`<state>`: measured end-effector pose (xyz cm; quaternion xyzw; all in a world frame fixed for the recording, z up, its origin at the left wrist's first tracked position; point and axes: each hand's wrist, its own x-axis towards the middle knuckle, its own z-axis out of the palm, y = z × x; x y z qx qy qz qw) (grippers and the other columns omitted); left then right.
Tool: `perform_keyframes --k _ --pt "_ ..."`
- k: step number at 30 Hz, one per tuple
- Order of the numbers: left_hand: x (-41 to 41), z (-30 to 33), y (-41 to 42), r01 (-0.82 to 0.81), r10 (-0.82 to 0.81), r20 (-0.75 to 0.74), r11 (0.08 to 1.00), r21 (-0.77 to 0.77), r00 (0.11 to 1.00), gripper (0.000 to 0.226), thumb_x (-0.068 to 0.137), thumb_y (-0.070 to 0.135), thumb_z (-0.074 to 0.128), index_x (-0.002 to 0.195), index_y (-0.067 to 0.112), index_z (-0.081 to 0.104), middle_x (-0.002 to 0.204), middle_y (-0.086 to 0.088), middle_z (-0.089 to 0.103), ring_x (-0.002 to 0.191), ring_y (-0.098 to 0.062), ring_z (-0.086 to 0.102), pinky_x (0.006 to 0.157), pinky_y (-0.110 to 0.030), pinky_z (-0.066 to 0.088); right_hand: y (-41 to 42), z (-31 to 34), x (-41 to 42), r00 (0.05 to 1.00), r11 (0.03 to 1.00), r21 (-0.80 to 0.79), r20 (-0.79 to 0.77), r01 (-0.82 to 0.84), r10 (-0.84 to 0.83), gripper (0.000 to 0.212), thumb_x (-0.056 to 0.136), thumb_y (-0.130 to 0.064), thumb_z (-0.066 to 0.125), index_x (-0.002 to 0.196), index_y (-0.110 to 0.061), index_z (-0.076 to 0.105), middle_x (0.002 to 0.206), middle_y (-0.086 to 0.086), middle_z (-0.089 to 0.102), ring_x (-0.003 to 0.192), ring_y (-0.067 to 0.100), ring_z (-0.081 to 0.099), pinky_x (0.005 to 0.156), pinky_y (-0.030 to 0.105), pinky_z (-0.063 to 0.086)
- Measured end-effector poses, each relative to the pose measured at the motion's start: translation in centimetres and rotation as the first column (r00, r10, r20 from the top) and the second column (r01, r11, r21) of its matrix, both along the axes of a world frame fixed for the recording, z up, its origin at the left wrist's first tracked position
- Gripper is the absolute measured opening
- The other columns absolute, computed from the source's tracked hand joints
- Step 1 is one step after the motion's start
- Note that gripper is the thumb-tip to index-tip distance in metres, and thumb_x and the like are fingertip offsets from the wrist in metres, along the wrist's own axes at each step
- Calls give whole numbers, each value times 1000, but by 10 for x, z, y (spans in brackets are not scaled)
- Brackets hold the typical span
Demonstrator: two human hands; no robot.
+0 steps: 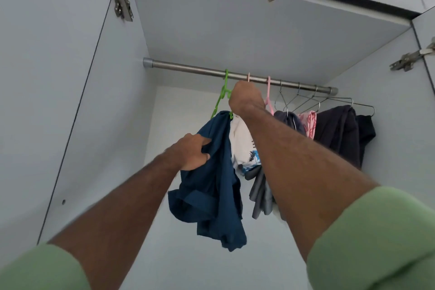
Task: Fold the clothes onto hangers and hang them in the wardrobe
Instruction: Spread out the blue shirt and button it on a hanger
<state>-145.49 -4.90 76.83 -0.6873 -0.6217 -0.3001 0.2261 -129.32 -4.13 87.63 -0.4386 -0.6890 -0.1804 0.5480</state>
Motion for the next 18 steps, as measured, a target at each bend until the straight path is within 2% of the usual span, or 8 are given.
perform_keyframes --k 3,5,7,9,11,13,15,18 --pt "-2 1 -8 21 -21 -10 999 29 1000 45 95 25 57 139 13 55 114 -8 65 101 -24 57 84 -32 44 -1 -2 -2 1000 1000 -13 0 -18 18 17 100 -4 53 111 -2 64 100 11 62 88 28 61 70 34 52" --pt "-8 4 -14 22 -22 2 999 42 1000 26 92 23 57 116 15 65 96 1 65 99 -27 61 79 -31 44 -1 -7 -4 999 999 -21 5 -38 38 15 100 -7 54 111 -2 64 99 11 60 85 27 59 68 33 49" --pt "-13 5 -20 5 -6 13 998 61 1000 13 89 22 57 96 13 63 88 1 64 92 -27 62 76 -34 48 -1 -14 -5 998 998 -23 14 -63 63 16 100 -11 56 111 -3 63 103 12 61 89 29 61 70 35 52" --pt "-15 4 -24 19 -22 33 996 82 999 24 88 22 58 105 7 67 99 -6 68 95 -27 63 85 -39 53 -2 -23 -4 995 994 -22 11 -102 103 18 100 -14 55 112 -3 62 105 13 60 96 31 64 77 39 57" --pt "-14 0 -30 32 -39 54 991 131 998 26 89 21 60 106 4 68 96 -12 68 95 -28 65 86 -38 53 -2 -31 -2 990 990 -8 6 -137 138 20 101 -20 54 108 -3 61 103 12 59 94 30 63 78 40 57" --pt "-8 -3 -34 35 -51 87 983 183 995 16 89 21 60 92 16 75 86 -2 70 85 -24 67 81 -37 56 -2 -40 0 988 988 16 21 -152 152 24 101 -28 52 99 -5 58 100 11 59 90 29 61 75 37 54" --pt "-1 -8 -37 29 -55 109 972 232 992 25 89 20 59 66 24 68 69 2 67 68 -21 66 73 -41 60 -3 -49 3 989 990 26 53 -142 140 28 102 -31 50 89 -7 54 96 12 60 85 30 61 70 34 48" --pt "10 -25 -36 50 -84 131 969 242 988 30 91 23 60 61 17 63 60 -2 65 58 -22 66 65 -43 61 -3 -68 11 991 994 33 97 -101 97 35 100 -35 49 79 -8 50 91 15 62 83 34 63 68 34 45"
